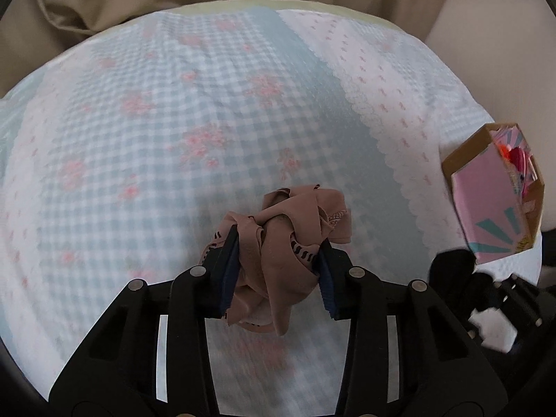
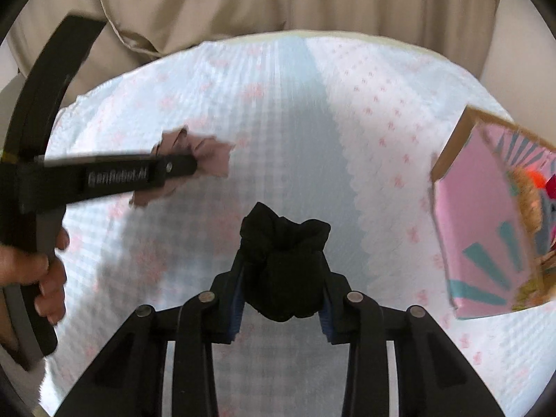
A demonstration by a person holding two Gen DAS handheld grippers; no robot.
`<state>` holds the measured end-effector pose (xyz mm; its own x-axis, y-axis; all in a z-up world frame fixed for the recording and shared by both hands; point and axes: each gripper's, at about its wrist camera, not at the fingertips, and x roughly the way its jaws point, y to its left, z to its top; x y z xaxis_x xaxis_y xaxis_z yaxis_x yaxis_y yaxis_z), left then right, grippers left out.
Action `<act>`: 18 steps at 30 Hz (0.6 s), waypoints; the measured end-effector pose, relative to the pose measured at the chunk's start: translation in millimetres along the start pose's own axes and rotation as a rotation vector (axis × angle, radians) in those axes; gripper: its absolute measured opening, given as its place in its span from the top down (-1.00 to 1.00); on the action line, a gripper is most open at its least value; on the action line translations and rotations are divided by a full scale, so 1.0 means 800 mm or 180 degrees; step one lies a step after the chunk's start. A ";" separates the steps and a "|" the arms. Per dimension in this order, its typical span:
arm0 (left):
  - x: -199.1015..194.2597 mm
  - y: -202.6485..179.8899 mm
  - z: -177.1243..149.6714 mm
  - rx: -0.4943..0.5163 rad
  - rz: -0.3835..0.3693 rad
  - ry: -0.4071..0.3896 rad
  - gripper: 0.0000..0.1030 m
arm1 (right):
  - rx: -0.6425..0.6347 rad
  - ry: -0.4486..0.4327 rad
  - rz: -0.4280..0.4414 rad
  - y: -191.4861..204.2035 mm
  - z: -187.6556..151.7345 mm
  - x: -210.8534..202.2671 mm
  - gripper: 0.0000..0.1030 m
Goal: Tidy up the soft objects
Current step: 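Grasp the pink cloth with the left tool while the right tool grasps the black sock, then carry the pink cloth and black sock over the box with both tools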
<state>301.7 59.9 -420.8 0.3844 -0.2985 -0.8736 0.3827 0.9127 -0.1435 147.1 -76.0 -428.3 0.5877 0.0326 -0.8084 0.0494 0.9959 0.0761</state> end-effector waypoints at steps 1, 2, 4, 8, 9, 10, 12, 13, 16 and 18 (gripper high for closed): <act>-0.009 -0.002 -0.001 -0.0021 0.0016 0.0001 0.30 | 0.0017 -0.0022 0.0018 0.000 0.006 -0.010 0.37; -0.027 -0.005 -0.002 -0.0058 0.0038 -0.0015 0.30 | 0.0026 -0.0041 0.0031 0.002 0.009 -0.020 0.37; -0.054 -0.011 -0.004 -0.0119 0.0082 -0.0056 0.30 | 0.0016 -0.0100 0.0051 0.000 0.022 -0.050 0.37; -0.115 -0.025 -0.006 -0.0285 0.0164 -0.0142 0.30 | -0.0055 -0.0178 0.0102 -0.002 0.043 -0.107 0.37; -0.133 -0.030 -0.007 -0.0340 0.0191 -0.0164 0.30 | -0.0069 -0.0189 0.0111 0.001 0.044 -0.118 0.37; -0.147 -0.033 -0.008 -0.0380 0.0212 -0.0182 0.30 | -0.0088 -0.0204 0.0119 0.001 0.049 -0.134 0.37; -0.181 -0.043 -0.011 -0.0471 0.0274 -0.0237 0.30 | -0.0114 -0.0224 0.0164 -0.001 0.058 -0.157 0.37; -0.196 -0.048 -0.013 -0.0516 0.0306 -0.0263 0.30 | -0.0136 -0.0230 0.0188 -0.002 0.062 -0.171 0.37; -0.244 -0.066 -0.021 -0.0635 0.0431 -0.0348 0.30 | -0.0238 -0.0256 0.0267 -0.003 0.073 -0.205 0.37; -0.271 -0.080 -0.026 -0.0713 0.0497 -0.0394 0.30 | -0.0337 -0.0286 0.0325 -0.006 0.078 -0.230 0.37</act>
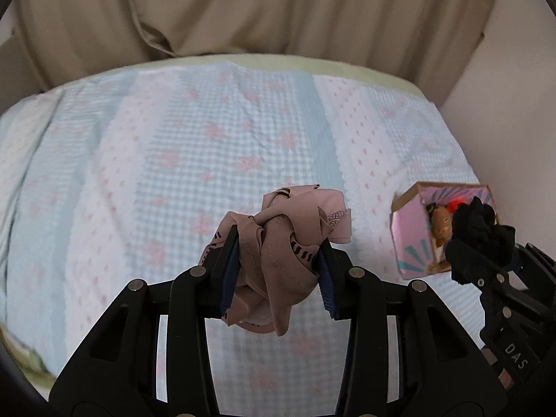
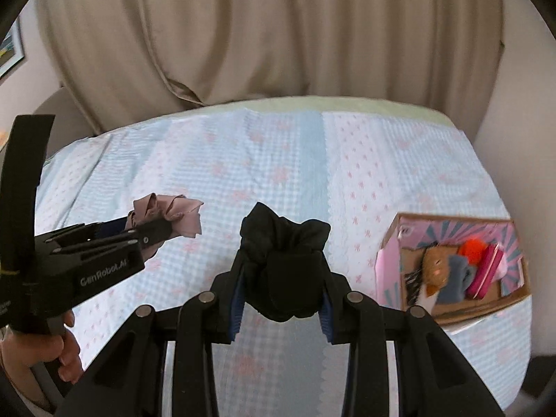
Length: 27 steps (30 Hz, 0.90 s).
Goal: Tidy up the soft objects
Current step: 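Carry the pink cloth and black sock over the box with both tools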
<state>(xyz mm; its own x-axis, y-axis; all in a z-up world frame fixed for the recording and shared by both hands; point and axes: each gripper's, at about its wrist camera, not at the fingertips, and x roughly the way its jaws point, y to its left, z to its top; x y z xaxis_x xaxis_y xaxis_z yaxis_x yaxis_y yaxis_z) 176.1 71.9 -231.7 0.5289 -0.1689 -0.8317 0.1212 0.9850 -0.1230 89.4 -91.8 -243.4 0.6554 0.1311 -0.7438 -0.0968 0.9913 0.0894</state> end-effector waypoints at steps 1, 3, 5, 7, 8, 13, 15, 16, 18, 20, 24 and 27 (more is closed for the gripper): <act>-0.012 -0.004 -0.003 -0.0030 0.0030 -0.0021 0.30 | -0.0030 -0.0006 0.0027 -0.002 0.004 -0.007 0.37; -0.037 -0.014 -0.009 -0.0102 0.0088 -0.0059 0.30 | -0.0099 -0.0024 0.0082 -0.006 0.008 -0.026 0.37; -0.058 -0.029 -0.015 -0.0137 0.0126 -0.0100 0.30 | -0.0152 -0.0040 0.0145 -0.010 0.013 -0.042 0.37; -0.074 -0.046 -0.020 -0.0141 0.0155 -0.0123 0.30 | -0.0187 -0.0069 0.0191 -0.018 0.013 -0.057 0.37; -0.080 -0.054 -0.022 -0.0141 0.0170 -0.0142 0.30 | -0.0189 -0.0083 0.0223 -0.023 0.013 -0.065 0.37; -0.106 -0.102 -0.022 -0.0094 0.0224 -0.0276 0.30 | -0.0197 -0.0177 0.0318 -0.054 0.014 -0.095 0.37; -0.113 -0.123 -0.019 -0.0079 0.0224 -0.0323 0.30 | -0.0211 -0.0223 0.0324 -0.071 0.016 -0.108 0.37; -0.114 -0.130 -0.017 -0.0082 0.0221 -0.0336 0.30 | -0.0204 -0.0239 0.0325 -0.081 0.018 -0.112 0.37; -0.116 -0.153 -0.012 -0.0102 0.0194 -0.0375 0.30 | -0.0160 -0.0278 0.0316 -0.105 0.020 -0.121 0.37; -0.114 -0.173 -0.007 -0.0141 0.0136 -0.0394 0.30 | -0.0115 -0.0333 0.0290 -0.128 0.023 -0.130 0.37; -0.100 -0.226 0.005 -0.0169 -0.0017 -0.0404 0.30 | -0.0012 -0.0396 0.0229 -0.189 0.035 -0.149 0.37; -0.082 -0.272 0.015 -0.0106 -0.0154 -0.0383 0.30 | 0.0076 -0.0377 0.0114 -0.238 0.044 -0.153 0.37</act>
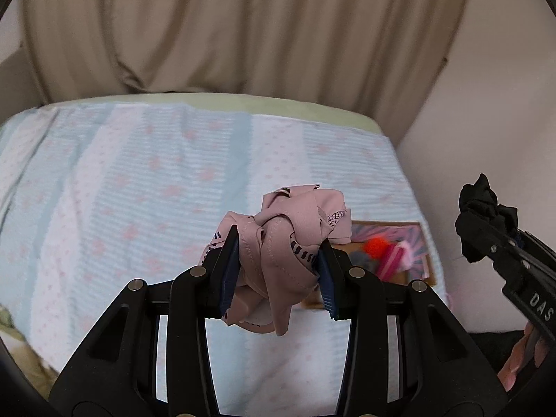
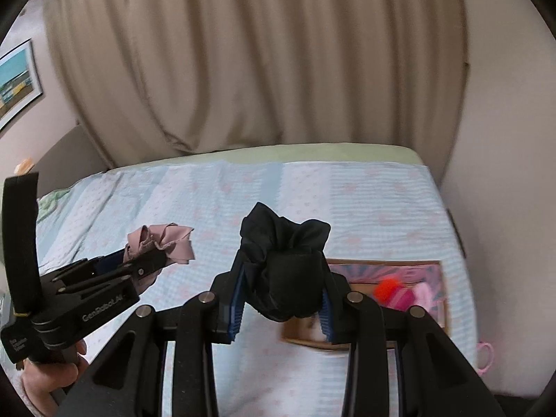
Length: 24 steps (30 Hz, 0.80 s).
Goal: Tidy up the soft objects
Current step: 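Carry the pink cloth and black sock over the box with both tools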
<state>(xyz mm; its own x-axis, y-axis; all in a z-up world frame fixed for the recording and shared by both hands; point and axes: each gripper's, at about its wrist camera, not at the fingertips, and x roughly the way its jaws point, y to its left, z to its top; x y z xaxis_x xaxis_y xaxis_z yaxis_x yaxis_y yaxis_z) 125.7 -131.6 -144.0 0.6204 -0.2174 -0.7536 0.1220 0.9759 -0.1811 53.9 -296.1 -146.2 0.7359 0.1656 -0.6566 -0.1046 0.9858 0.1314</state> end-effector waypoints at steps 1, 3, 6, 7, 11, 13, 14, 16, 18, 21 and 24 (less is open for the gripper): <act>0.007 -0.013 0.001 0.0031 -0.0032 0.0017 0.30 | 0.0021 0.0013 -0.0036 -0.011 0.002 0.001 0.37; 0.030 -0.045 0.003 0.0102 -0.0117 0.0094 0.30 | 0.0109 0.0079 -0.0133 -0.048 0.006 0.007 0.37; 0.067 -0.082 0.004 0.0178 -0.0228 0.0241 0.30 | 0.0246 0.0217 -0.0238 -0.095 0.004 0.022 0.37; 0.083 -0.094 0.003 0.0205 -0.0254 0.0307 0.30 | 0.0278 0.0271 -0.0263 -0.107 0.004 0.028 0.37; 0.141 -0.127 -0.005 0.0262 -0.0300 0.0565 0.30 | 0.0371 0.0511 -0.0352 -0.153 -0.004 0.064 0.37; 0.171 -0.138 -0.010 0.0271 -0.0306 0.0704 0.30 | 0.0404 0.0641 -0.0361 -0.173 -0.012 0.086 0.37; 0.182 -0.141 -0.012 0.0275 -0.0309 0.0759 0.30 | 0.0419 0.0710 -0.0360 -0.181 -0.016 0.098 0.37; 0.209 -0.149 -0.019 0.0289 -0.0297 0.0875 0.30 | 0.0451 0.0820 -0.0345 -0.196 -0.021 0.118 0.37; 0.239 -0.160 -0.024 0.0300 -0.0267 0.0979 0.30 | 0.0469 0.0916 -0.0316 -0.207 -0.026 0.139 0.37; 0.279 -0.164 -0.030 0.0318 -0.0204 0.1113 0.30 | 0.0449 0.1047 -0.0238 -0.220 -0.031 0.175 0.37; 0.315 -0.164 -0.035 0.0342 -0.0140 0.1258 0.30 | 0.0424 0.1165 -0.0168 -0.229 -0.038 0.208 0.37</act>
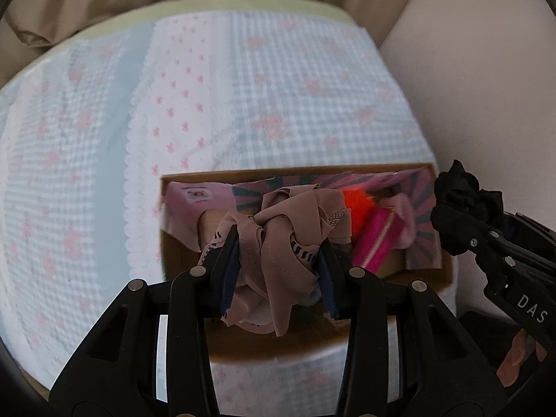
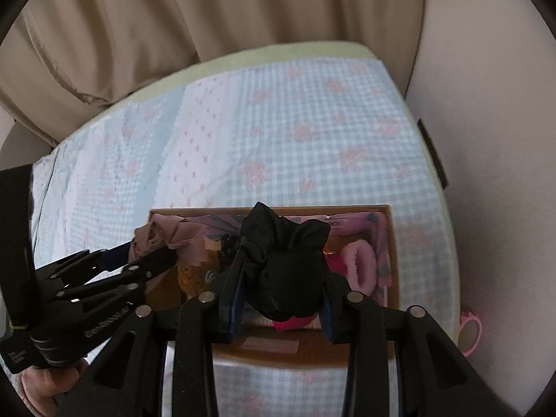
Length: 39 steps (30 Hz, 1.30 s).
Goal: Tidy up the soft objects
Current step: 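Carry the pink cloth and black sock over the box with both tools, then open both tools to drop the cloth and sock into the box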
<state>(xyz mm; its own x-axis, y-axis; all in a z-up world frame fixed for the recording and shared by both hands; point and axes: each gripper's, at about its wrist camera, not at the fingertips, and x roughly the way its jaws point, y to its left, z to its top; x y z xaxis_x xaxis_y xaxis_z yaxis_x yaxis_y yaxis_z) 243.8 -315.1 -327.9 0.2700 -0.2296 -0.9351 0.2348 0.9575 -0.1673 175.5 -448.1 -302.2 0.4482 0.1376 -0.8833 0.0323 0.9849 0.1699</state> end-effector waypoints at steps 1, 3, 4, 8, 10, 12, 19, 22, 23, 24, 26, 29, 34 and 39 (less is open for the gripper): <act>0.006 0.001 0.000 0.0009 0.0019 0.0034 0.30 | -0.0005 0.0039 0.0014 -0.001 0.001 0.010 0.37; 0.019 0.002 0.001 0.0040 0.0062 0.0103 0.30 | -0.0004 0.0106 0.0044 -0.004 0.004 0.026 0.37; 0.023 0.004 0.001 0.0056 0.0077 0.0124 0.30 | -0.0001 0.0136 0.0065 -0.006 0.006 0.033 0.37; 0.031 0.001 0.001 0.0153 0.0124 0.0204 0.28 | 0.0039 0.0239 0.0137 -0.009 0.014 0.051 0.37; 0.030 -0.002 0.000 0.0220 0.0151 0.0210 -0.03 | 0.0067 0.0274 0.0178 -0.009 0.019 0.057 0.37; 0.026 -0.008 -0.004 0.0346 0.0236 0.0174 -0.99 | 0.0119 0.0361 0.0249 -0.010 0.023 0.065 0.00; 0.015 -0.014 -0.017 0.0478 0.0293 0.0126 -0.99 | 0.0261 0.0404 0.0327 -0.016 0.023 0.069 -0.99; 0.008 -0.011 -0.019 0.0433 0.0245 0.0106 -0.99 | 0.0281 0.0413 0.0303 -0.014 0.020 0.064 -0.99; 0.003 -0.009 -0.020 0.0425 0.0232 0.0081 -0.99 | 0.0272 0.0407 0.0302 -0.016 0.021 0.064 -0.99; 0.000 -0.009 -0.021 0.0422 0.0228 0.0063 -0.99 | 0.0268 0.0391 0.0292 -0.015 0.020 0.061 -0.99; -0.007 -0.008 -0.021 0.0412 0.0214 0.0033 -0.99 | 0.0273 0.0373 0.0275 -0.013 0.017 0.053 -0.99; -0.027 -0.005 -0.024 0.0397 0.0174 -0.0041 -0.99 | 0.0273 0.0314 0.0249 -0.006 0.013 0.037 -0.99; -0.068 0.000 -0.031 0.0403 0.0133 -0.0188 -0.99 | 0.0235 0.0161 0.0186 0.014 0.008 -0.003 -0.99; -0.131 0.012 -0.043 0.0403 0.0128 -0.0377 -0.99 | 0.0183 0.0011 0.0152 0.042 0.000 -0.052 -0.99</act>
<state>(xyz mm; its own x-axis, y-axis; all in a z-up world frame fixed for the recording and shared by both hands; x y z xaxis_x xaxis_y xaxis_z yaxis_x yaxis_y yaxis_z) 186.0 -275.6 -242.3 0.3879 -0.2176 -0.8956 0.3352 0.9385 -0.0828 158.1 -420.4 -260.0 0.4473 0.1848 -0.8751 0.0621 0.9696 0.2366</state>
